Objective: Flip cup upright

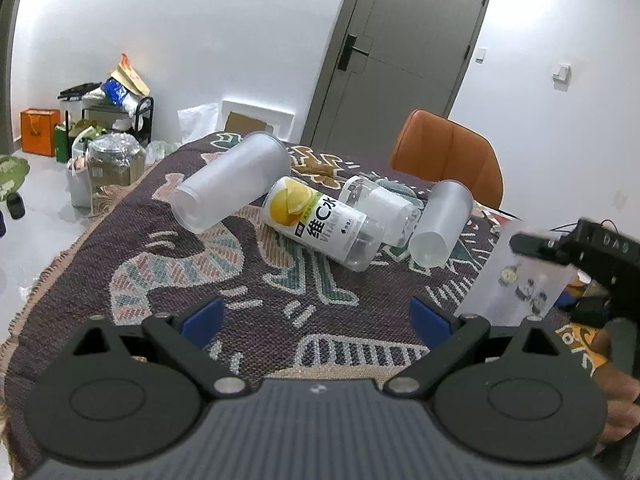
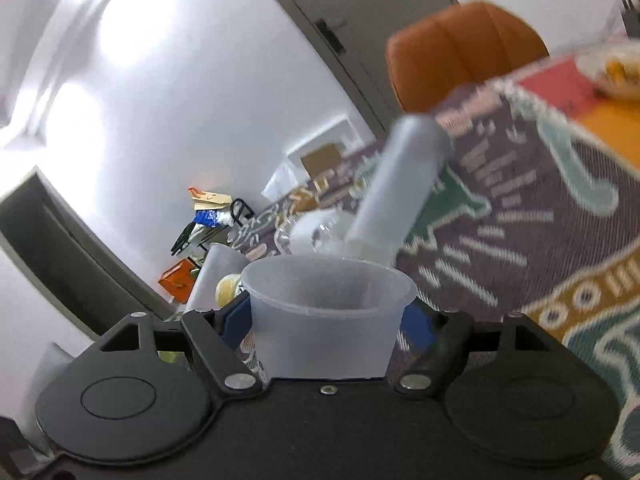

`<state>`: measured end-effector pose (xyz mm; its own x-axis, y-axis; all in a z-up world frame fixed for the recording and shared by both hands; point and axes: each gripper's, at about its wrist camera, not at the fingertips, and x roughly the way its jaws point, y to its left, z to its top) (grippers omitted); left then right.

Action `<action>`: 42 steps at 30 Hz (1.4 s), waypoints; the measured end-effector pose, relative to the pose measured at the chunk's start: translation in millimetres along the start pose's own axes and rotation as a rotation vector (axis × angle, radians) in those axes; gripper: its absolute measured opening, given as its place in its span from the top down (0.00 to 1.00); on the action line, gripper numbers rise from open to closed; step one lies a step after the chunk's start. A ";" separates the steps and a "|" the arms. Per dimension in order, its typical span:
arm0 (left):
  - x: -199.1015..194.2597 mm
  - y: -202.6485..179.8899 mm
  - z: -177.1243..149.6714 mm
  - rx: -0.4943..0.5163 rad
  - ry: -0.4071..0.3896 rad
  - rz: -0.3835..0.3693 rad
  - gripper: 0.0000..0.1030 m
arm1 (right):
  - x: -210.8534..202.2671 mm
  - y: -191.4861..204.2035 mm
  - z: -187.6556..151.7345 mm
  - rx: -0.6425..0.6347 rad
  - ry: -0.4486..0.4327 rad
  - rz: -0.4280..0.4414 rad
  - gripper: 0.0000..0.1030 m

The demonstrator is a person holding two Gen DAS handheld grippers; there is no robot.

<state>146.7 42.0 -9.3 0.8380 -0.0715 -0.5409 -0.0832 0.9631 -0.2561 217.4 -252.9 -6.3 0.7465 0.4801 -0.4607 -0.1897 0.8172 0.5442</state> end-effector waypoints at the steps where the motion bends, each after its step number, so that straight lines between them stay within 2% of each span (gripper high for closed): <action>1: 0.2 0.9 -1.1 -0.004 0.002 0.006 0.05 | -2.8 4.5 -0.2 -0.029 -0.018 -0.005 0.28; 11: 7.9 15.1 -16.8 -0.057 0.070 0.021 0.05 | -6.0 44.6 -4.1 -0.280 -0.109 -0.081 0.28; 20: 8.6 22.9 -24.9 -0.058 0.077 0.026 0.05 | 1.1 78.9 -25.9 -0.514 -0.165 -0.172 0.28; 25: 9.0 24.6 -31.1 -0.046 0.086 0.028 0.05 | 9.6 86.9 -38.4 -0.561 -0.112 -0.180 0.27; 31: 8.7 25.1 -34.9 -0.044 0.091 0.023 0.05 | 8.1 88.3 -36.5 -0.542 -0.077 -0.178 0.26; 34: 6.9 22.4 -35.6 -0.034 0.085 0.027 0.05 | 4.4 87.2 -38.9 -0.525 -0.061 -0.171 0.21; 36: 5.7 20.0 -36.0 -0.028 0.083 0.031 0.05 | 0.8 87.0 -38.7 -0.522 -0.060 -0.167 0.09; 37: 5.3 18.4 -36.0 -0.024 0.082 0.033 0.05 | -2.8 86.2 -37.5 -0.516 -0.069 -0.164 0.07; 42: 1.8 8.0 -35.8 0.005 0.076 0.033 0.05 | -19.5 80.4 -31.5 -0.493 -0.076 -0.128 0.05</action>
<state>128.3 40.3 -40.9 0.7916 -0.0585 -0.6082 -0.1078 0.9664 -0.2332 167.5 -186.5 24.4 0.8243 0.3564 -0.4399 -0.3581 0.9300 0.0824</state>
